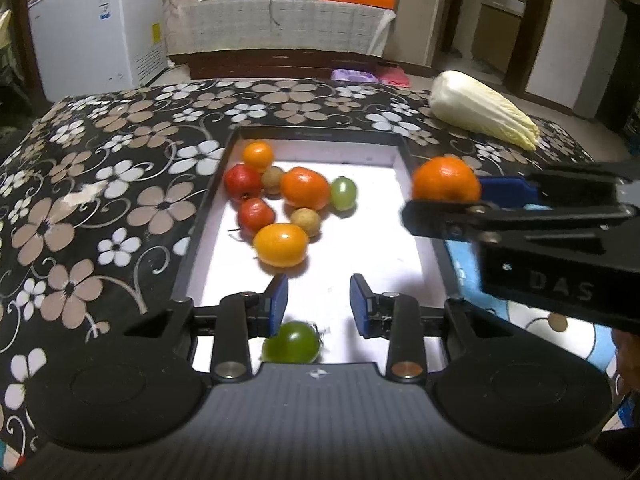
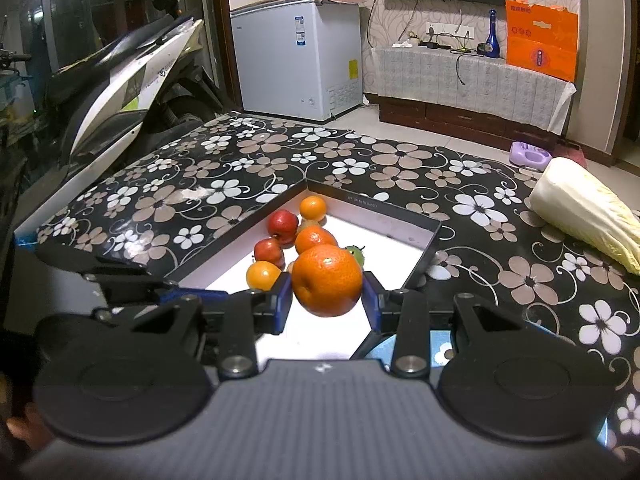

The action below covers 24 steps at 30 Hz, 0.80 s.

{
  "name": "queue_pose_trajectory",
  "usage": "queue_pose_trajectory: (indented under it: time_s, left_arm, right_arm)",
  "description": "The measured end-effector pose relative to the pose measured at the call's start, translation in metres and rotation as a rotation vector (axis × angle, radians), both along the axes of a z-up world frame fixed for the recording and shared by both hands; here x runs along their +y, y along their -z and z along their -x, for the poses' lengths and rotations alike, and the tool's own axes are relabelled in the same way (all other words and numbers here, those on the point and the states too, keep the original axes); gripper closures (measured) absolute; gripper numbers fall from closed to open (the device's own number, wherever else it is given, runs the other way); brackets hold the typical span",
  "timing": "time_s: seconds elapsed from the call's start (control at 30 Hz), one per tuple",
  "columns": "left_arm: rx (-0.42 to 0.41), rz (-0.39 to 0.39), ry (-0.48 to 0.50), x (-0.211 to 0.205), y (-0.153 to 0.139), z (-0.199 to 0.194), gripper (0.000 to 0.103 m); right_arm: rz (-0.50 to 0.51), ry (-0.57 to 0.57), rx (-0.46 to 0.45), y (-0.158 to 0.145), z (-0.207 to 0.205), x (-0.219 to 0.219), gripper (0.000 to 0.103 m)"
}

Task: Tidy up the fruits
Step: 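Lift the green tomato with the left tool while the right tool lifts the mandarin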

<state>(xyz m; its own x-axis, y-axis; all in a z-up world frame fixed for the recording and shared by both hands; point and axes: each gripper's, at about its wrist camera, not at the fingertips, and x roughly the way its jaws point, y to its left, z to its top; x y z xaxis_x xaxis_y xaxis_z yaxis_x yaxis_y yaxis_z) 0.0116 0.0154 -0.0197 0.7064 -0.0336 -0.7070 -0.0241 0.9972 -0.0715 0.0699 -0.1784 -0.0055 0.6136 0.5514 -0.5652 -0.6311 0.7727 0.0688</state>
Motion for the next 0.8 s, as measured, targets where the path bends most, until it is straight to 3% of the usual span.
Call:
queue_pose_trajectory:
  time_s: [0.1, 0.2, 0.57, 0.8]
  left_arm:
    - [0.013, -0.003, -0.025, 0.011, 0.003, 0.001, 0.043]
    - [0.024, -0.008, -0.014, 0.017, 0.006, 0.004, 0.042]
    - [0.058, -0.011, 0.046, 0.021, 0.02, 0.007, 0.044]
    - [0.077, -0.041, 0.084, 0.01, 0.026, 0.006, 0.06]
  right_arm:
    - [0.004, 0.004, 0.006, 0.0, 0.0, -0.001, 0.063]
    - [-0.003, 0.009, 0.009, 0.0, -0.001, -0.002, 0.063]
    - [-0.022, 0.016, 0.016, -0.002, -0.006, -0.001, 0.063]
    - [-0.022, 0.014, 0.022, -0.001, -0.007, 0.0, 0.063]
